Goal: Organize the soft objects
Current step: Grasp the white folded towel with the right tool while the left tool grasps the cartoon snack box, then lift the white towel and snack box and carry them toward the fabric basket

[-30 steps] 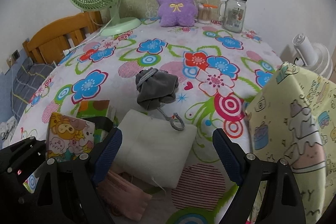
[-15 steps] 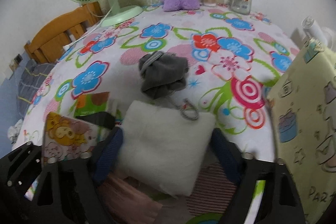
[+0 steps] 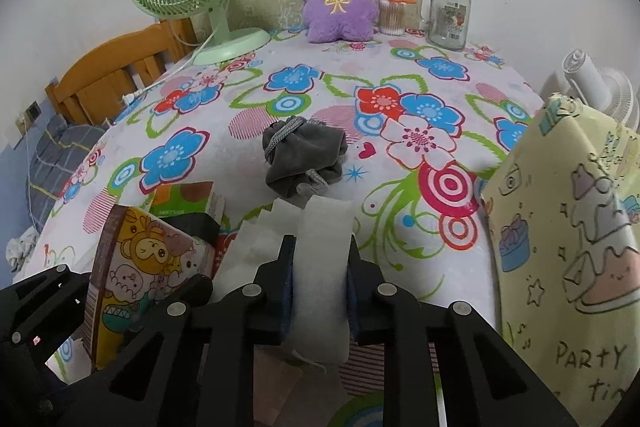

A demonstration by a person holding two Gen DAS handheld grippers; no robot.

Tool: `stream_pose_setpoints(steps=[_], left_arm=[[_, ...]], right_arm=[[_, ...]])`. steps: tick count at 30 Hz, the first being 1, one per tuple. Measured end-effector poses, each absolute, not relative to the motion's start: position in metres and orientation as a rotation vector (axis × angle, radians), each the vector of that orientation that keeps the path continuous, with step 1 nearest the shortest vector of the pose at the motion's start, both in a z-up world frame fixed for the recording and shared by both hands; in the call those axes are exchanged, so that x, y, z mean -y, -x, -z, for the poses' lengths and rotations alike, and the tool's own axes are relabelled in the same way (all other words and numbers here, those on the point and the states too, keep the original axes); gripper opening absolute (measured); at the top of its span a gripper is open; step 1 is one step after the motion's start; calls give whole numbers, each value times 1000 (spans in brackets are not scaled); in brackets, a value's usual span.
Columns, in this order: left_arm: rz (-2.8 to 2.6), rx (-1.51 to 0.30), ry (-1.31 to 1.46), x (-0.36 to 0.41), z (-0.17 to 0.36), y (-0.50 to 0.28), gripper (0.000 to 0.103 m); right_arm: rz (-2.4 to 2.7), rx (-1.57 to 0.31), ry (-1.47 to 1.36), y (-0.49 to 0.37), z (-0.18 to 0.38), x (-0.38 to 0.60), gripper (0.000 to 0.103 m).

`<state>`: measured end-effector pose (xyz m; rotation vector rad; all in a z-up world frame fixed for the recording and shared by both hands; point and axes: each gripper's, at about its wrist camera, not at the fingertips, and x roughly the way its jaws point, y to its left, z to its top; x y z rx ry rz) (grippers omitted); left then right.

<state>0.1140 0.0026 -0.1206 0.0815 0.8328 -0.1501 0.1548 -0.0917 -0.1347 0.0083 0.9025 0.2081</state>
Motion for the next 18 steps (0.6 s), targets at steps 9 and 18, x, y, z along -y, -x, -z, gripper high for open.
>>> stream_pose_setpoints(steps=[9, 18], left_arm=[[147, -797, -79, 1, 106, -103, 22], [147, -746, -89, 9, 87, -87, 22]], right_arm=[[-181, -856, -20, -140, 117, 102, 24], [-166, -799, -26, -120, 96, 111, 24]])
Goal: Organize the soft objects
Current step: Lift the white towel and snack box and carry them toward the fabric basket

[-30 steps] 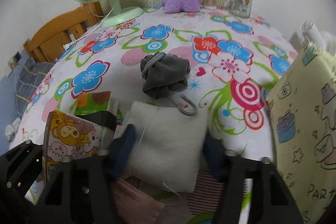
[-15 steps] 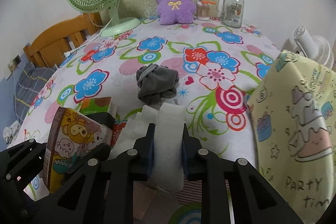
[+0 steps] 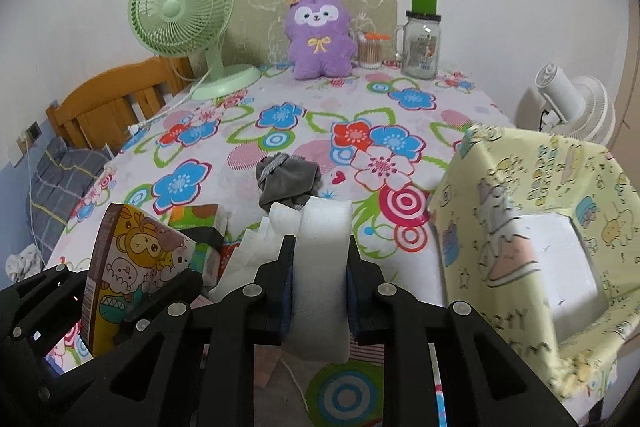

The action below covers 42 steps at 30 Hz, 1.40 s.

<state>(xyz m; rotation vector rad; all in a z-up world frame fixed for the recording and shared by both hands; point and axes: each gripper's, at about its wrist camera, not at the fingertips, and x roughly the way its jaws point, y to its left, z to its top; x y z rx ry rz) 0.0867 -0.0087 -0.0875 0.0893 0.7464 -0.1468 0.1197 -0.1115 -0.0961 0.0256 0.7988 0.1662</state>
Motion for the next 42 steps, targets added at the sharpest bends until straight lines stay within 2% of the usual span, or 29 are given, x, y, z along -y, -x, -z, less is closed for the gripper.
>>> stream_pose_setpoints(steps=[25, 42], left_arm=[[155, -636, -107, 30, 45, -45, 22], [178, -600, -119, 56, 14, -45, 22]], right_arm=[[-114, -643, -53, -66, 39, 140, 24], [-108, -596, -77, -59, 5, 168, 24]])
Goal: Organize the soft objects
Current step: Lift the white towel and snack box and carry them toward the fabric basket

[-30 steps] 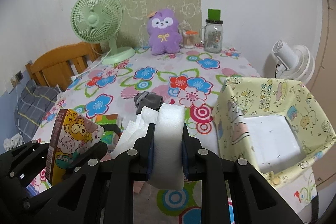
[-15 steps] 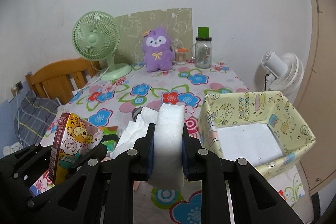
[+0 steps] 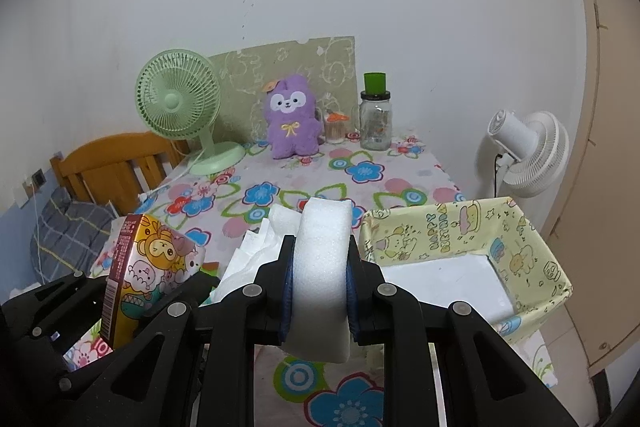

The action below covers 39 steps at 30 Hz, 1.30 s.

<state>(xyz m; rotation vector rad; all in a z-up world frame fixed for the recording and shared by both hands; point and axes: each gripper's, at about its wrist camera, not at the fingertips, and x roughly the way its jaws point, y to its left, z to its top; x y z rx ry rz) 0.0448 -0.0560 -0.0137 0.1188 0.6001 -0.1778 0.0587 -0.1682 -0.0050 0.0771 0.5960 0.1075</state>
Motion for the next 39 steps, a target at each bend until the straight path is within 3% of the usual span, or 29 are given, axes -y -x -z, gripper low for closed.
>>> stream_pose_setpoints(steps=[39], left_arm=[[286, -617, -174, 161, 6, -92, 23]], right_arm=[[-13, -603, -127, -91, 0, 276, 24]])
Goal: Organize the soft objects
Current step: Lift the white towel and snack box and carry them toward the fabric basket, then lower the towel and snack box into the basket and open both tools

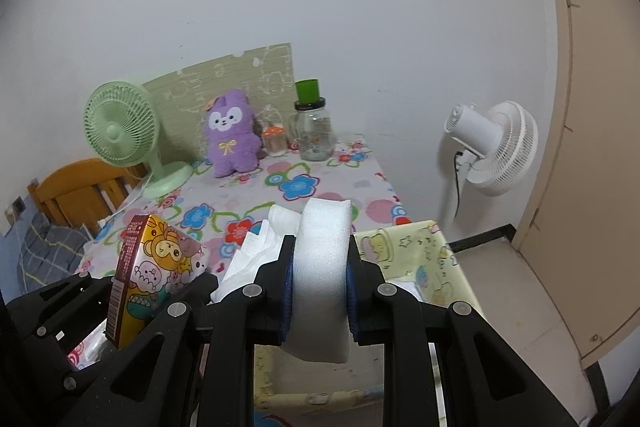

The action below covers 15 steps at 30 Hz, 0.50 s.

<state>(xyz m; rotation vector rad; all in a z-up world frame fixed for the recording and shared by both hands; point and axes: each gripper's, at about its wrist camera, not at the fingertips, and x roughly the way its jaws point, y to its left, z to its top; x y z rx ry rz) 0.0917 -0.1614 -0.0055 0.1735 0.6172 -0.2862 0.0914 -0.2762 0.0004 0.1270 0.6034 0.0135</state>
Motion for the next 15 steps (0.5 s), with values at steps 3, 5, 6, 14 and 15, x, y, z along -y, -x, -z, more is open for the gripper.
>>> stream_pose_setpoints(steps=[3, 5, 6, 14, 15], left_arm=[[300, -616, -184, 169, 6, -95, 23], [311, -620, -188, 175, 7, -98, 23], [314, -622, -190, 176, 8, -99, 23], [335, -657, -200, 191, 21, -113, 23], [335, -664, -202, 192, 23, -116, 23]], right_arm=[[3, -604, -132, -94, 1, 285, 24], [14, -607, -138, -96, 3, 291, 24], [19, -610, -140, -97, 3, 293, 24], [47, -644, -146, -107, 16, 308, 24], [48, -647, -146, -108, 17, 308, 24]])
